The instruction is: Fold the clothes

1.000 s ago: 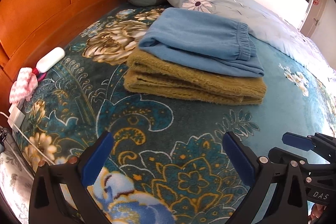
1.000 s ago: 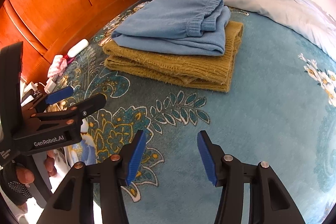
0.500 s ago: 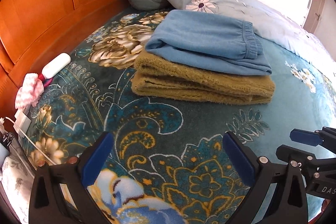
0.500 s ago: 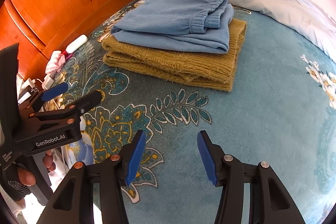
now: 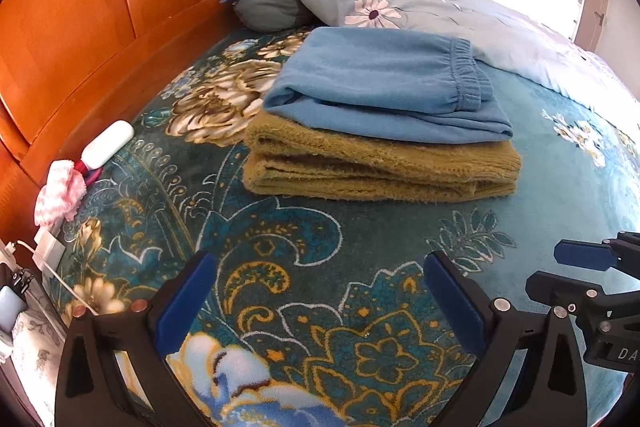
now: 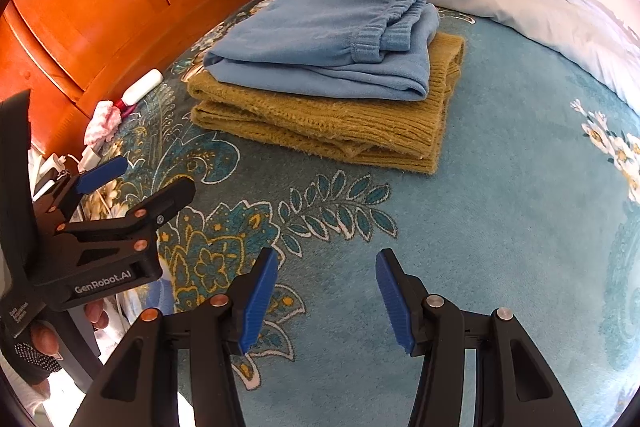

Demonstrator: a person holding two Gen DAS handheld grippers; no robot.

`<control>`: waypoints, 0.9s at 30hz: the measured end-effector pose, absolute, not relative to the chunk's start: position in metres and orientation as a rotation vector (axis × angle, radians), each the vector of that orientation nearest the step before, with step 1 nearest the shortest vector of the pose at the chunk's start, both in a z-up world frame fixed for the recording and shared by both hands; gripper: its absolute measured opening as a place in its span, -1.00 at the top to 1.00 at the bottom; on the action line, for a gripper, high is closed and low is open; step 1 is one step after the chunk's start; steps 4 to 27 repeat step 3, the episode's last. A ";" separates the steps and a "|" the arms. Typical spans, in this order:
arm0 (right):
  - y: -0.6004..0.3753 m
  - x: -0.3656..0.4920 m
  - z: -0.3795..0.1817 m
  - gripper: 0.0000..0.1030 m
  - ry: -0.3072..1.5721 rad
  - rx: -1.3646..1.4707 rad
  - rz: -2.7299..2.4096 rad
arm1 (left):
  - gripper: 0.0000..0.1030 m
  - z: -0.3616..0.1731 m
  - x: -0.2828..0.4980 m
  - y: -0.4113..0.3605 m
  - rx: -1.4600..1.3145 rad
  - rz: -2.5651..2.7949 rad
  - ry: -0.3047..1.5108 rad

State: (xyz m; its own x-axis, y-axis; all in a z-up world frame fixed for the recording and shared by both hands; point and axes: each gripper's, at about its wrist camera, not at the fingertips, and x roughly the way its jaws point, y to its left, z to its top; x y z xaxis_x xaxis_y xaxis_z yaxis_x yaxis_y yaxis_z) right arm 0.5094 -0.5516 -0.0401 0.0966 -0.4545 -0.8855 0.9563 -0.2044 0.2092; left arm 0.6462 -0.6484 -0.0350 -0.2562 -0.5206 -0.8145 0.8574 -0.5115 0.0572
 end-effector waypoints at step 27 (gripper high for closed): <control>-0.550 0.507 -0.041 -0.06 0.623 1.107 -1.445 | -1.00 -0.036 0.644 -0.649 1.025 -1.894 0.519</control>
